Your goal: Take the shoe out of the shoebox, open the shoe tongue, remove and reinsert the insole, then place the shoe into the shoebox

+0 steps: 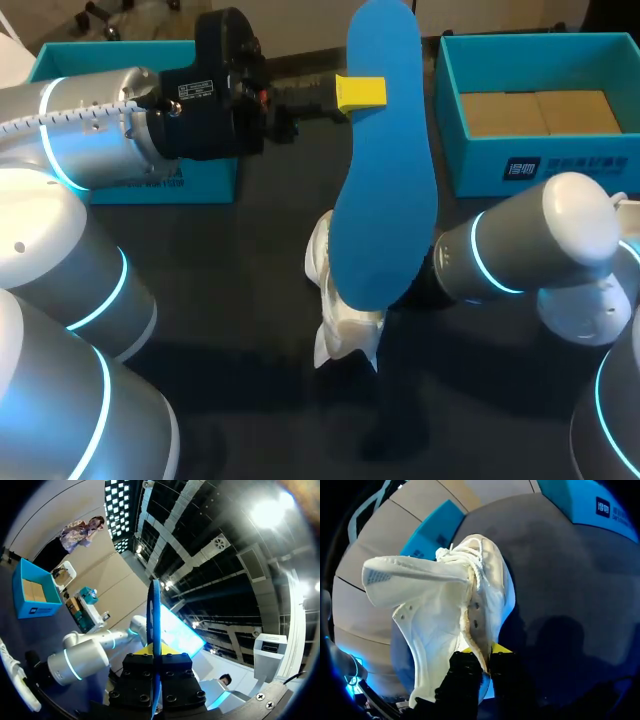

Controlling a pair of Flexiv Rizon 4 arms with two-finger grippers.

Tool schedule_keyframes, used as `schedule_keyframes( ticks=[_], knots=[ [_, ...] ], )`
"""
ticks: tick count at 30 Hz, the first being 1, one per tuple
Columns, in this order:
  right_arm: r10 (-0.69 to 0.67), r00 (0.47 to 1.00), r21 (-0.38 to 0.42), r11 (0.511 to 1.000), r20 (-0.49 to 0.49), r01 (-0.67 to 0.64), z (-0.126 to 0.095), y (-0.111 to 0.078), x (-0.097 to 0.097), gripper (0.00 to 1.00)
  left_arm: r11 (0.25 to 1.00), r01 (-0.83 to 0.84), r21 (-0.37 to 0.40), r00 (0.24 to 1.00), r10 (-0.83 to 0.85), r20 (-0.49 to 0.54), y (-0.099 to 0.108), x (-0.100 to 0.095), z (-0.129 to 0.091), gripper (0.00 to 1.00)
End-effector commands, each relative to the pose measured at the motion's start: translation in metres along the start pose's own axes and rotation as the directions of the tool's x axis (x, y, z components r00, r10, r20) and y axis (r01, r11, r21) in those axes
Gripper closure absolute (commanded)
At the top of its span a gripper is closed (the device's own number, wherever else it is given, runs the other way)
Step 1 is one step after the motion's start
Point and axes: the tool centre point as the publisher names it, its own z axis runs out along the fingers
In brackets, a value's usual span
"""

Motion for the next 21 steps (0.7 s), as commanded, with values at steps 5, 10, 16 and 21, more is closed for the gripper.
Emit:
schedule_keyframes(
  ticks=[5, 10, 16, 21],
  knots=[
    [0.010, 1.000, -0.018, 1.000, -0.009, -0.010, -0.019, 0.000, 0.012, 0.00, 1.000, -0.001, 0.016, 1.000, 0.001, 0.004, 0.005, 0.005, 0.004, 1.00],
    [0.026, 0.999, -0.040, 0.999, -0.031, -0.027, -0.037, 0.003, 0.024, 0.00, 1.000, -0.001, 0.016, 1.000, 0.001, 0.004, 0.005, 0.005, 0.004, 1.00],
    [0.050, 0.990, -0.081, 0.995, -0.133, -0.061, -0.062, 0.009, 0.036, 0.00, 1.000, -0.001, 0.016, 1.000, 0.001, 0.004, 0.005, 0.005, 0.004, 1.00],
    [0.051, 0.972, -0.084, 0.994, -0.231, -0.072, -0.082, 0.018, 0.046, 0.00, 1.000, -0.001, 0.016, 1.000, 0.001, 0.004, 0.005, 0.005, 0.004, 1.00]
  ],
)
